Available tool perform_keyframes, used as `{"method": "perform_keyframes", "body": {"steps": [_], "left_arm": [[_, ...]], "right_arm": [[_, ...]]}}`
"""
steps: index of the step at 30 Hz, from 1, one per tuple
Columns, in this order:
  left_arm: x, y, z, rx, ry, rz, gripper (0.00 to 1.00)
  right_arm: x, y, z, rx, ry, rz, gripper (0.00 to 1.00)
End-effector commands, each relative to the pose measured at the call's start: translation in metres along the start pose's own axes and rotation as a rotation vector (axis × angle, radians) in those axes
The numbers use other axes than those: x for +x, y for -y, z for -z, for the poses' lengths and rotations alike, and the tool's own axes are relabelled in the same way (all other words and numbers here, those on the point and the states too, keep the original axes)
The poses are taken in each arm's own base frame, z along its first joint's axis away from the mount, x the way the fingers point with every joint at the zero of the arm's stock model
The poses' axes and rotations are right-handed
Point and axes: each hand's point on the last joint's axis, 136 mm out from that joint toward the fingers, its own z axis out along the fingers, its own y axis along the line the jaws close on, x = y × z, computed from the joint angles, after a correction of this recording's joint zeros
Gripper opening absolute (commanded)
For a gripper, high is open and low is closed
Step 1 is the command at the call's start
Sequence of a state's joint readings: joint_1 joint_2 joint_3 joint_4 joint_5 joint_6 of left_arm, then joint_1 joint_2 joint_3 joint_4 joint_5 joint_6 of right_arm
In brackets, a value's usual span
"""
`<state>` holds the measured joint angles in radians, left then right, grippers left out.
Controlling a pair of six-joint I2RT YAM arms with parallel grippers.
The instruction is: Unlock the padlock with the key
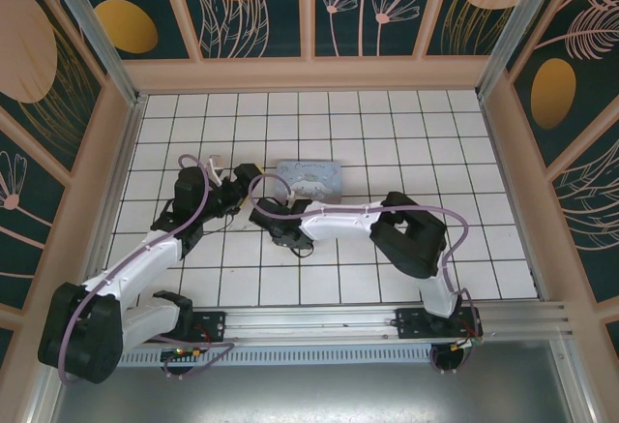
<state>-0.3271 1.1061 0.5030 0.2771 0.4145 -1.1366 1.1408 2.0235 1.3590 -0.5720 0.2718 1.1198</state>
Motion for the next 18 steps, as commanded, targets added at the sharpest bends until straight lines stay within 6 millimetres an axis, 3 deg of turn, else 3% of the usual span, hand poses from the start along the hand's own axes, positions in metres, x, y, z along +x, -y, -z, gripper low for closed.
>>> {"method": "perform_keyframes", "body": {"steps": [1, 6, 14, 18], "left_arm": [[-0.001, 0.004, -0.001, 0.027, -0.004, -0.012, 0.92], [-0.002, 0.005, -0.001, 0.03, -0.003, -0.014, 0.92], [0.0, 0.002, -0.001, 0.023, -0.009, -0.013, 0.92], [0.0, 0.002, -0.001, 0.021, -0.012, -0.017, 0.92]], "right_arm": [[0.02, 0.021, -0.022, 0.105, -0.052, 0.052, 0.3], [0.026, 0.023, -0.025, 0.099, -0.073, 0.05, 0.22], [0.028, 0.016, -0.02, 0.036, -0.08, 0.049, 0.0], [0.024, 0.012, -0.01, -0.007, -0.066, 0.043, 0.0]]}}
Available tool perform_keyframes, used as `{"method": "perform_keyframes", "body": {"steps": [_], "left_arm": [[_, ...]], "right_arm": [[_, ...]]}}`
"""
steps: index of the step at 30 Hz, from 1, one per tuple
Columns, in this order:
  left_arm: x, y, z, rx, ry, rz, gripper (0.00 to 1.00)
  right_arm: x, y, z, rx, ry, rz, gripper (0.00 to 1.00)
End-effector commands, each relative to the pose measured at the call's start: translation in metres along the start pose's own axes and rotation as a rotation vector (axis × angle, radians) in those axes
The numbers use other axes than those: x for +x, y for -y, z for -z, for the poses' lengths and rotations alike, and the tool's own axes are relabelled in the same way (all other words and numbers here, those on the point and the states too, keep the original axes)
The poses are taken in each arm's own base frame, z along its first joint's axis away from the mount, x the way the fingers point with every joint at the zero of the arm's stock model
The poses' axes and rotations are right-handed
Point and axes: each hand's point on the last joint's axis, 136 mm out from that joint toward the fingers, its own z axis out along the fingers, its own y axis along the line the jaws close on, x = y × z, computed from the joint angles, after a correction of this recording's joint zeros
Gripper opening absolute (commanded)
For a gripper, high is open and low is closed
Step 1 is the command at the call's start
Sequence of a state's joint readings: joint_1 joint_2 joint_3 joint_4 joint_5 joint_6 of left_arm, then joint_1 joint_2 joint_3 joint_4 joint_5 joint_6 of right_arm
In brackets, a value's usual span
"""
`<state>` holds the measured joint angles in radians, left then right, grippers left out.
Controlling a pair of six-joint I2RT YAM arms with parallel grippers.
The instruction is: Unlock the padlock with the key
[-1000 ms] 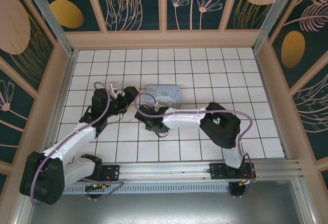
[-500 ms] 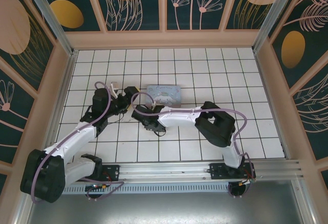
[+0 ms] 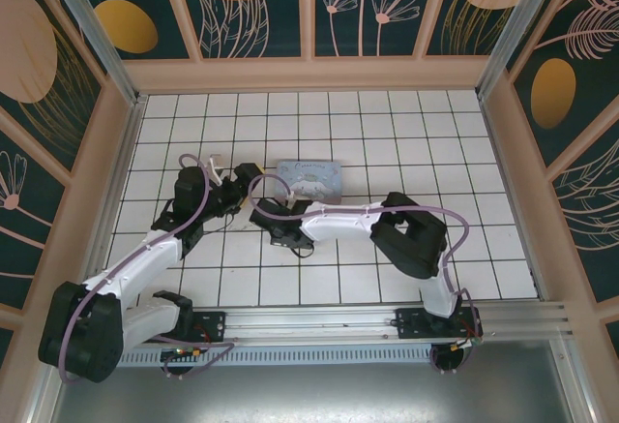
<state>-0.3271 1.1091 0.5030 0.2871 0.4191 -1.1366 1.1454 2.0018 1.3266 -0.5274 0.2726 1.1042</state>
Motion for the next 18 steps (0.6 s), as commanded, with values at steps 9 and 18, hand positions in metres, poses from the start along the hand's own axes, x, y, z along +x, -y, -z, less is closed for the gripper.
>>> {"method": "perform_keyframes", "body": {"steps": [9, 18], "left_arm": [[0.002, 0.001, 0.001, 0.006, -0.023, -0.04, 0.92], [0.01, 0.0, 0.0, 0.006, -0.068, -0.067, 0.92]], "right_arm": [[0.007, 0.002, 0.027, -0.098, 0.0, 0.002, 0.0], [-0.003, 0.002, 0.053, -0.149, 0.052, -0.036, 0.0]]}}
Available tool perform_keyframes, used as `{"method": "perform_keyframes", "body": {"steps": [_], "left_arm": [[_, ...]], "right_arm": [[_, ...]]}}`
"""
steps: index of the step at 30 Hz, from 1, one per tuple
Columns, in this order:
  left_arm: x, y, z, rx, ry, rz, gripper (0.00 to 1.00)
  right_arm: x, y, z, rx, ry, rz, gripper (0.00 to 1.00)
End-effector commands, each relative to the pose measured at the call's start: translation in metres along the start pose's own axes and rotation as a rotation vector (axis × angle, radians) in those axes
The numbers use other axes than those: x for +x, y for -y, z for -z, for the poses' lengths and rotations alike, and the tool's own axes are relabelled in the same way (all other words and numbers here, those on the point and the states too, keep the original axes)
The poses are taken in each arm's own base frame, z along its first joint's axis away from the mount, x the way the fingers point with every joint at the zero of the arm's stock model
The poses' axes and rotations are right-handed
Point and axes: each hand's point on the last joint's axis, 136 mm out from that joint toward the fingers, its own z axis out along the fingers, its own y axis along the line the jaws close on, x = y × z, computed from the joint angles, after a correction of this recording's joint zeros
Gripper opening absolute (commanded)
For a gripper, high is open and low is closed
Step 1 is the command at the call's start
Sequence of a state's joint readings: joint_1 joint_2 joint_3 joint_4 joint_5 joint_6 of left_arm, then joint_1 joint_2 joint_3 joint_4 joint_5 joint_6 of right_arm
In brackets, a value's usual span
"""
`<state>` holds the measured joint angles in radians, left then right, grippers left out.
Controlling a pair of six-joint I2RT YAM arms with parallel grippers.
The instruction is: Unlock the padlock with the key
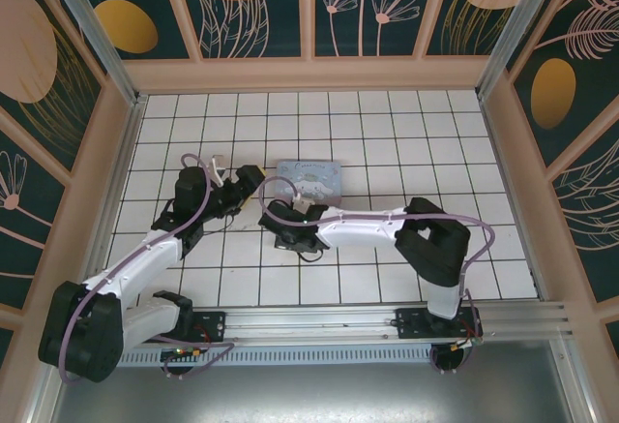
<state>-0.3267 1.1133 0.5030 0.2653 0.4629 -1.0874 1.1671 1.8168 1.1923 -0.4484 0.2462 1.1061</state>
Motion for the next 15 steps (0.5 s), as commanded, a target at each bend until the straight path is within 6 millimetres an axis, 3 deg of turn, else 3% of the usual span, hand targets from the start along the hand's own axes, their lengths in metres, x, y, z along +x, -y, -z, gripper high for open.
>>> {"method": "perform_keyframes", "body": {"steps": [1, 15], "left_arm": [[0.001, 0.002, 0.0, 0.007, -0.021, -0.031, 0.93], [0.009, 0.013, -0.004, 0.101, -0.069, 0.045, 0.93]], "right_arm": [[-0.006, 0.001, 0.014, -0.022, 0.041, -0.022, 0.0], [-0.025, -0.006, 0.044, -0.074, 0.107, -0.063, 0.0]]}}
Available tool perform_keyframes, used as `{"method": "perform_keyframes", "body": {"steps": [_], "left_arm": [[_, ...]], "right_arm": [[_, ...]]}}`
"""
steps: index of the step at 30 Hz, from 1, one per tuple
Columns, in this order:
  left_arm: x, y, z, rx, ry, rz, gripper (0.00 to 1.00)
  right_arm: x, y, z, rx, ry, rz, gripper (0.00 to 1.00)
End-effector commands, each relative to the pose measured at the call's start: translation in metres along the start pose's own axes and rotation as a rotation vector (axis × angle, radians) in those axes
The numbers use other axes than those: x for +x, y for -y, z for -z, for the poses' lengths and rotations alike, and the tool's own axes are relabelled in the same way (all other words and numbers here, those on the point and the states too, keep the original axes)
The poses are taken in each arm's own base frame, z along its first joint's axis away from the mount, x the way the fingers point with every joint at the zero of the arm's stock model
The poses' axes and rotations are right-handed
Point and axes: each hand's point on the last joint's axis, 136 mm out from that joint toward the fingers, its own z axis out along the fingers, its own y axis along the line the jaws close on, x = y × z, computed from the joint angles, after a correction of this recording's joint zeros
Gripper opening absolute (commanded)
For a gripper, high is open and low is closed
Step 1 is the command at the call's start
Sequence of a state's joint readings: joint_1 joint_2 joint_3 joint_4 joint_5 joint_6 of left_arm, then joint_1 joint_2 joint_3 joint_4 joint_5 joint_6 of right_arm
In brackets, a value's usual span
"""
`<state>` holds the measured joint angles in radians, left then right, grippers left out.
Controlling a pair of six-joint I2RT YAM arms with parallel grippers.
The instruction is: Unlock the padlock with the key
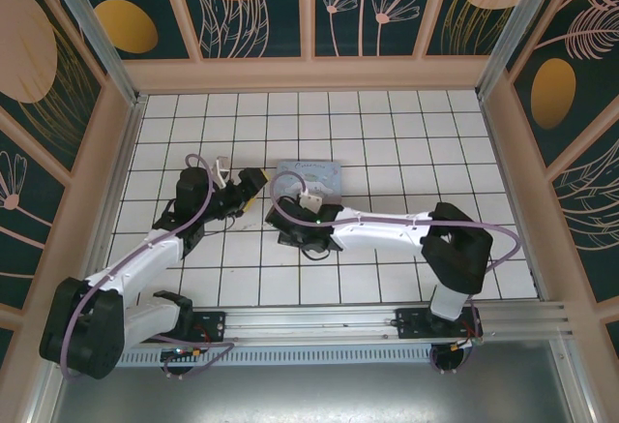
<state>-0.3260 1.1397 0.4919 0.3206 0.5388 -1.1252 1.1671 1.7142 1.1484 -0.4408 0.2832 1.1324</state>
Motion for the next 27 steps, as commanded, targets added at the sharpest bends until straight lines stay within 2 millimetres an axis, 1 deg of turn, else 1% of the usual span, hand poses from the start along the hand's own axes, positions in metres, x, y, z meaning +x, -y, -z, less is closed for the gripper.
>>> {"method": "perform_keyframes", "body": {"steps": [1, 4, 8, 14, 19, 23, 27], "left_arm": [[0.0, 0.01, -0.002, 0.065, -0.015, 0.017, 0.93], [0.0, 0.016, -0.004, 0.093, -0.023, 0.033, 0.93], [0.003, 0.026, -0.006, 0.135, -0.039, 0.064, 0.93], [0.008, 0.04, -0.013, 0.199, -0.061, 0.13, 0.93], [0.007, 0.054, -0.015, 0.254, -0.065, 0.198, 0.93], [0.007, 0.065, -0.017, 0.301, -0.076, 0.261, 0.92], [0.007, 0.068, -0.018, 0.328, -0.084, 0.329, 0.92]], "right_arm": [[-0.014, -0.01, 0.019, -0.033, 0.055, -0.021, 0.0], [-0.023, -0.013, 0.028, -0.048, 0.077, -0.029, 0.0], [-0.041, -0.017, 0.041, -0.079, 0.113, -0.046, 0.0], [-0.074, -0.024, 0.066, -0.15, 0.176, -0.083, 0.0], [-0.101, -0.033, 0.085, -0.219, 0.227, -0.113, 0.0], [-0.118, -0.041, 0.095, -0.261, 0.261, -0.132, 0.0], [-0.132, -0.053, 0.099, -0.298, 0.285, -0.138, 0.0]]}}
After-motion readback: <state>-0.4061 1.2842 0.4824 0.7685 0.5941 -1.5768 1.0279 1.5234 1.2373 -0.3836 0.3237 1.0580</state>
